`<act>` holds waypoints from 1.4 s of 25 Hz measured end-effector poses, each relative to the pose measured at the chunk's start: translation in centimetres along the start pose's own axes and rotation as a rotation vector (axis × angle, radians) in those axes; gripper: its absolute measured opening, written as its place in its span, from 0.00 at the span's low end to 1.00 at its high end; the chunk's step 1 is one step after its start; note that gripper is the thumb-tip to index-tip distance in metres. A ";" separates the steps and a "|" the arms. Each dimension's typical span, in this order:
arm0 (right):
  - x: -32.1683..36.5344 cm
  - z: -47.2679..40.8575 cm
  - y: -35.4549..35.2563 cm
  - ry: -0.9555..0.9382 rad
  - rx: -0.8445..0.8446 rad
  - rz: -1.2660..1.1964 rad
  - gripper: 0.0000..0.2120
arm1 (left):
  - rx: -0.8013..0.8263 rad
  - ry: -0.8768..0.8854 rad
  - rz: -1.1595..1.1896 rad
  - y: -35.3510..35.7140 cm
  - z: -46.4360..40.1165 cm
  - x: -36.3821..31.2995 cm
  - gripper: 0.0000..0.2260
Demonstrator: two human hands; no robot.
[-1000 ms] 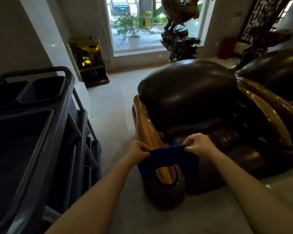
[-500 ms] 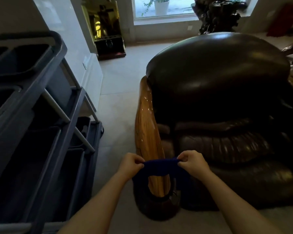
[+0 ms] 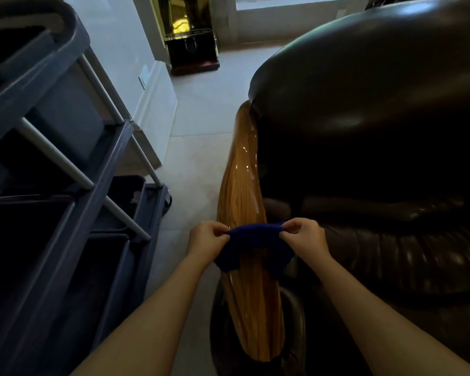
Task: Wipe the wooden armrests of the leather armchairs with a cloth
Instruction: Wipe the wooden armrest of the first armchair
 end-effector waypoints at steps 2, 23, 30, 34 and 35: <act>-0.8 -1.3 1.9 0.009 0.016 -0.032 0.10 | -0.022 -0.021 0.022 1.0 -1.6 1.1 0.10; 0.0 -5.6 12.9 -0.431 -0.268 0.185 0.28 | -0.387 0.431 -0.387 10.4 -7.1 1.3 0.23; 5.5 -15.7 14.9 -0.493 -0.234 0.196 0.28 | -0.320 0.384 -0.344 10.6 -17.1 -2.5 0.22; 7.9 -23.2 16.4 -0.489 -0.196 0.261 0.27 | -0.306 0.378 -0.342 11.5 -24.0 -5.2 0.22; 8.2 -24.6 16.5 -0.488 -0.175 0.270 0.27 | -0.298 0.379 -0.333 11.8 -25.2 -5.8 0.22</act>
Point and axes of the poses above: each hand's wrist, its own z-axis away from the middle knuckle, its own y-axis out of the palm, x = y × z, the point moved 8 cm from there along -z, towards the middle knuckle, and after that the axes turned 15 degrees about -x, right-handed, at the moved point
